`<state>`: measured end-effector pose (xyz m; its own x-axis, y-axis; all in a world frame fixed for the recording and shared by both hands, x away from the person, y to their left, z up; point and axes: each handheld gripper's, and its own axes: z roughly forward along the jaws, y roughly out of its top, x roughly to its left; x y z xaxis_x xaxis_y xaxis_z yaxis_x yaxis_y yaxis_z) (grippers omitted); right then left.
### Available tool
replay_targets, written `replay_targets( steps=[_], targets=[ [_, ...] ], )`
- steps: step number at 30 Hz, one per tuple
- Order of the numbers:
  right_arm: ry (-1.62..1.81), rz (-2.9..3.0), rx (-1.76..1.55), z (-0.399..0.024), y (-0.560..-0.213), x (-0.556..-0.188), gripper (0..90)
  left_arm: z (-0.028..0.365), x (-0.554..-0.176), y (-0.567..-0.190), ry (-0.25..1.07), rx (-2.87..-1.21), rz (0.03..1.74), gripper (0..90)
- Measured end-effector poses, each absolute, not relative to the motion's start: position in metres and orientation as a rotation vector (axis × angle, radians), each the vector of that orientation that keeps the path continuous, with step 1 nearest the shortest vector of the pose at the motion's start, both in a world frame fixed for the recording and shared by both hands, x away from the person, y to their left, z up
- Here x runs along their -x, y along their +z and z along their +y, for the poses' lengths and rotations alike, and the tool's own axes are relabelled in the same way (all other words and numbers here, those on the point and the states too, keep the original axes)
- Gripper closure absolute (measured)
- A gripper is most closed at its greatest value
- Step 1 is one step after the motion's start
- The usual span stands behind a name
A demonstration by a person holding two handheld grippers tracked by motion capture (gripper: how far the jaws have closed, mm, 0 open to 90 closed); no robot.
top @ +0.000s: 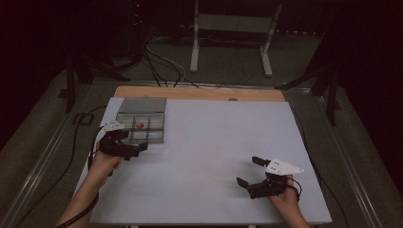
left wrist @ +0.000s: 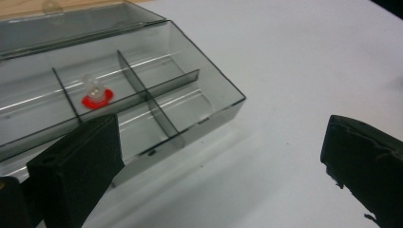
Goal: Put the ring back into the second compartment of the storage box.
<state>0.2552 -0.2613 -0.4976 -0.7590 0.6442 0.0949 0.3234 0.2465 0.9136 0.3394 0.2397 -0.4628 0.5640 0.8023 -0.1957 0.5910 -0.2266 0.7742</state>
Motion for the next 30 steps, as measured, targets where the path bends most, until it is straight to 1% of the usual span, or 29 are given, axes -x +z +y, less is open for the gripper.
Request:
replay_targets(
  steps=[9,20,23,30],
  targets=[
    [1.517,2.221,-0.891,-0.261,-0.497,-0.255,0.0,0.238,-0.322,-0.472,0.290,-1.936,1.078,1.3],
    [1.513,2.222,-0.894,-0.261,-0.497,-0.255,0.0,0.239,-0.302,-0.482,0.311,-1.965,1.065,1.3],
    [1.512,2.222,-0.893,-0.261,-0.497,-0.255,0.0,0.236,-0.294,-0.487,0.351,-1.973,1.057,1.3],
    [1.508,2.228,-0.890,-0.261,-0.497,-0.255,0.0,0.228,-0.281,-0.499,0.336,-2.026,1.021,1.3]
  ],
)
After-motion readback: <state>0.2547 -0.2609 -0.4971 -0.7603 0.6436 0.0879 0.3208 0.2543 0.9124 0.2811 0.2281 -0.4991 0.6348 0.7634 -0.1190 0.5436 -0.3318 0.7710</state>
